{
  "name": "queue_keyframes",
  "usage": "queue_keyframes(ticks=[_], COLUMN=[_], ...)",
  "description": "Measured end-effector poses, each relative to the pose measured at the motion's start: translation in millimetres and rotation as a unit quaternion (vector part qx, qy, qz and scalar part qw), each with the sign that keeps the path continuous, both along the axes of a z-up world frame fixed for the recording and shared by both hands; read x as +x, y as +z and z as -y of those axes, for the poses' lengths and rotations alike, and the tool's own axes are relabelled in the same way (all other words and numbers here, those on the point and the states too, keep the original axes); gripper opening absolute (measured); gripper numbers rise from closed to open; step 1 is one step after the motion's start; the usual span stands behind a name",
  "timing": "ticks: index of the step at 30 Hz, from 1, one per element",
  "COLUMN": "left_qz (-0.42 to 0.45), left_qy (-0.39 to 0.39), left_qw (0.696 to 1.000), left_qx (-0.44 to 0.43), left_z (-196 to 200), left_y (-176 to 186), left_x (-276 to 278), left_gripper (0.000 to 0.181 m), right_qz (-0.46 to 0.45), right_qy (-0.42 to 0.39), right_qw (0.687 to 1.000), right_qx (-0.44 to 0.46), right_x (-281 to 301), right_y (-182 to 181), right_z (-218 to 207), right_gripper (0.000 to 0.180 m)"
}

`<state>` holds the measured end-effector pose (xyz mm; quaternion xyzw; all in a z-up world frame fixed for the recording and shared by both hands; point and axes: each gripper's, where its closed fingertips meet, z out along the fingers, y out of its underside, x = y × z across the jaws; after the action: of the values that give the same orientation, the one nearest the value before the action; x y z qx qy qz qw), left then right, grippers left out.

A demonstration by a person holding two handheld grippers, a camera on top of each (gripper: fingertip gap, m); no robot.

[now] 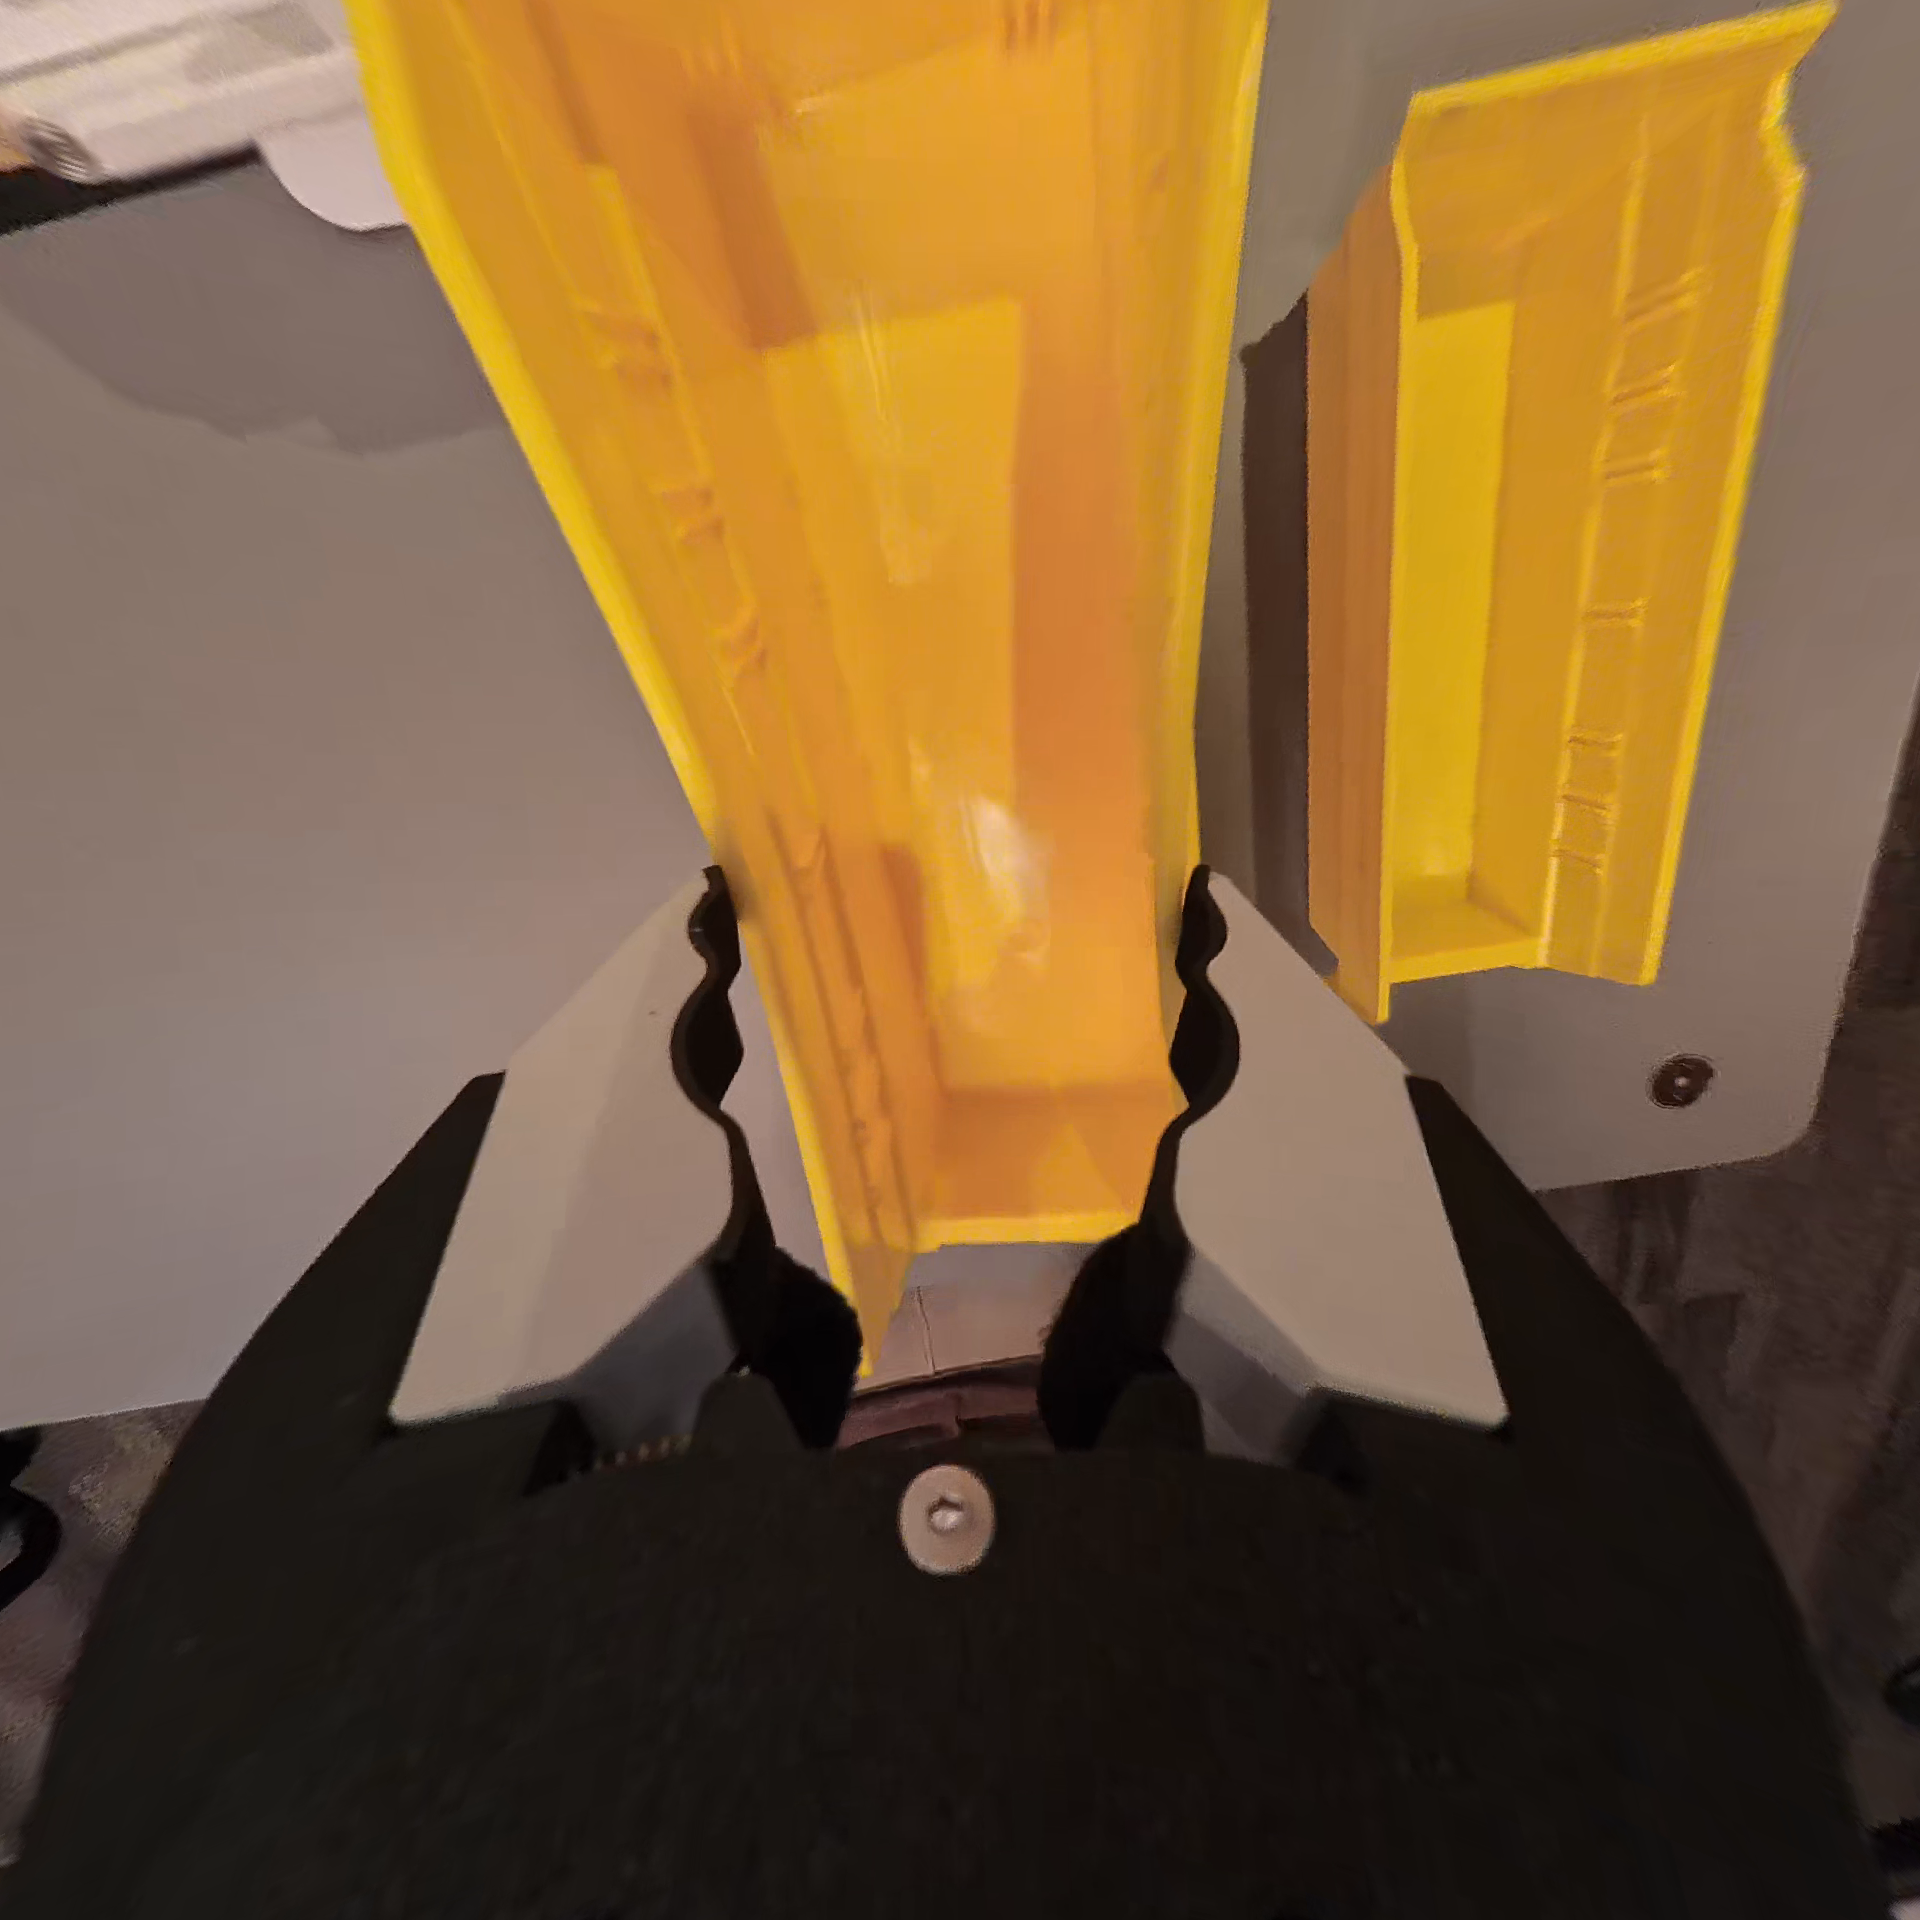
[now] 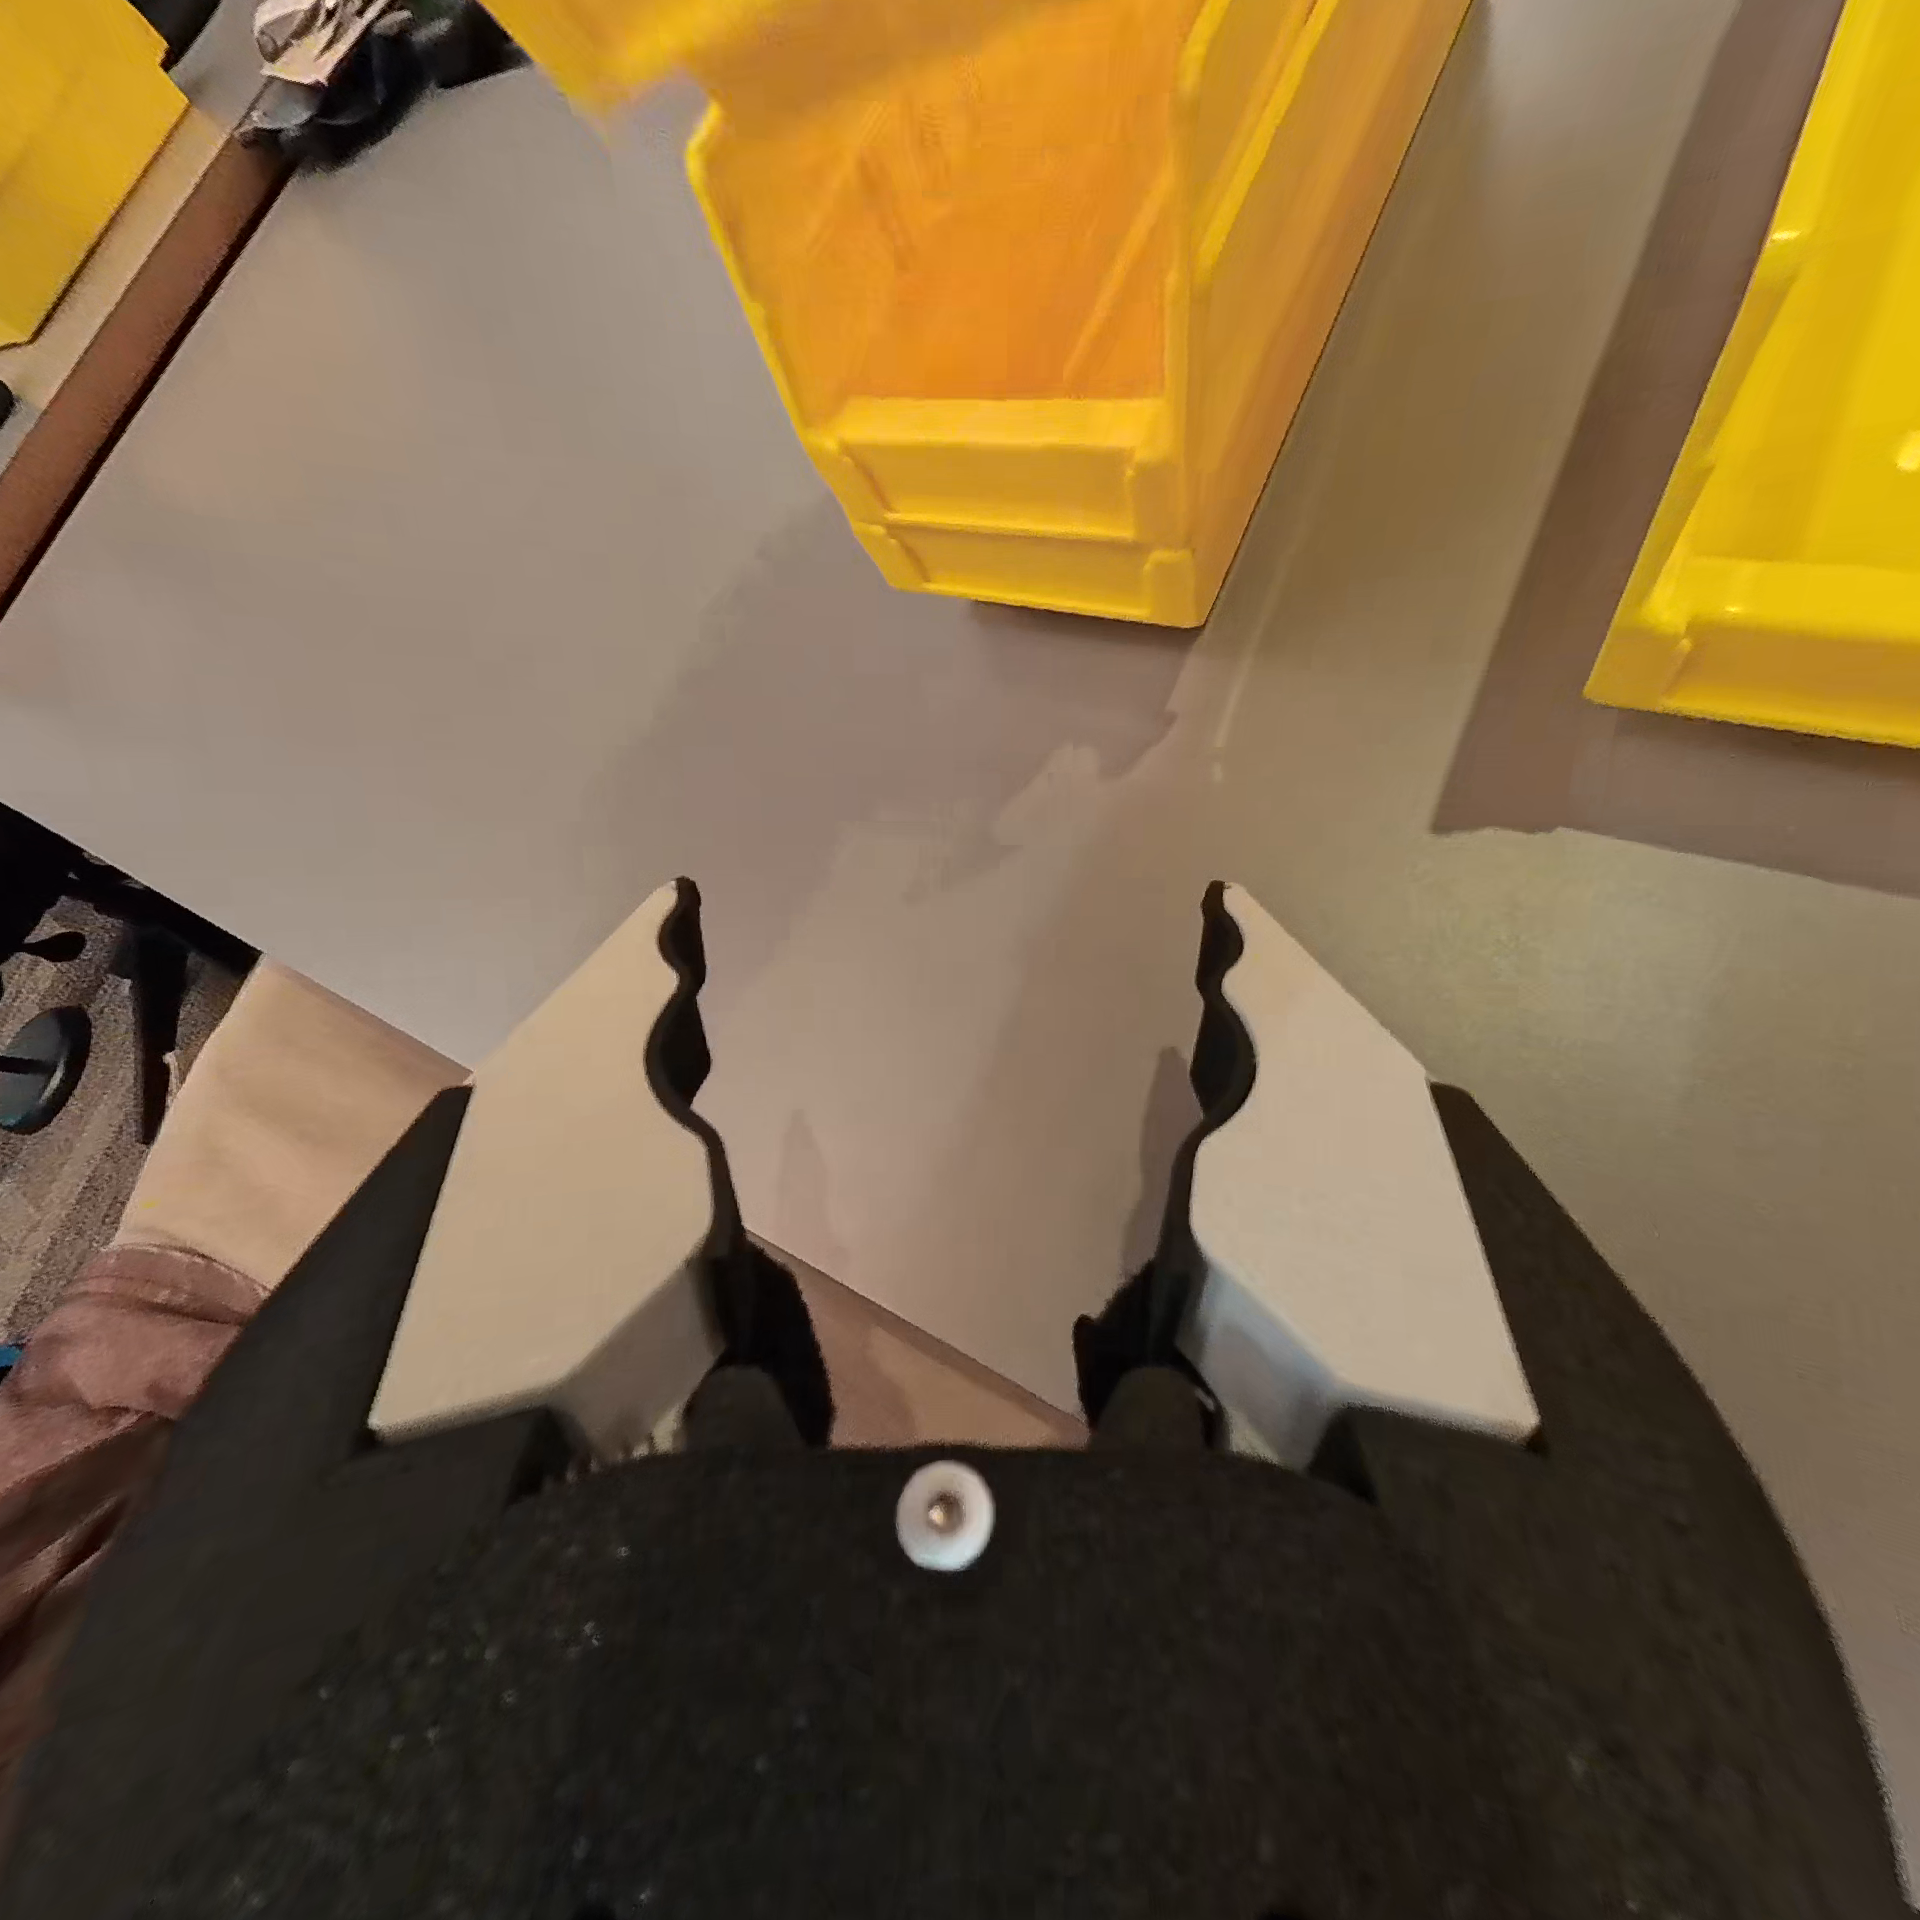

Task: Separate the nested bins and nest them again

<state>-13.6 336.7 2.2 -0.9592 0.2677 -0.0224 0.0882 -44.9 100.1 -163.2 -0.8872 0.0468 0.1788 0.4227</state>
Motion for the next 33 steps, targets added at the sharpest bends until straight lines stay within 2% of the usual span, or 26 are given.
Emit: queue_keyframes(ticks=[5,9,12,16,25,31,33], left_qz=[0.003,-0.037,-0.046,-0.038,-0.041,-0.071,-0.066], left_qy=[0.011,0.026,0.051,0.063,0.039,0.031,0.035], left_qw=[1.0,0.998,0.997,0.997,0.998,0.997,0.997], left_qx=[0.027,0.038,0.033,0.013,-0.036,-0.028,-0.015], left_z=[-25.9,-50.2,-63.2,-68.0,-60.2,-60.0,-64.3], left_y=[62.0,65.0,43.0,-4.1,-111.1,-151.7,-154.4], left_x=[-59.7,-139.0,-187.3,-208.2,-163.7,-152.4,-149.9], left_gripper=[0.084,0.085,0.085,0.085,0.088,0.091,0.093], right_qz=[0.001,0.009,0.017,0.03,0.042,0.023,0.018], right_qy=[0.002,0.006,0.011,0.021,0.029,0.017,0.015], right_qw=[1.0,1.0,1.0,0.999,0.999,1.0,1.0], right_qx=[0.015,0.019,0.018,0.013,-0.01,-0.01,-0.011], right_x=[-3.7,-9.2,-14.9,-23.9,-26.3,-15.4,-13.8], right_y=[5.7,5.8,4.5,-1.1,-15.6,-14.6,-14.1], right_z=[-0.3,-2.0,-4.9,-9.0,-4.1,-1.4,-0.7], right_gripper=[0.093,0.092,0.092,0.091,0.091,0.091,0.091])
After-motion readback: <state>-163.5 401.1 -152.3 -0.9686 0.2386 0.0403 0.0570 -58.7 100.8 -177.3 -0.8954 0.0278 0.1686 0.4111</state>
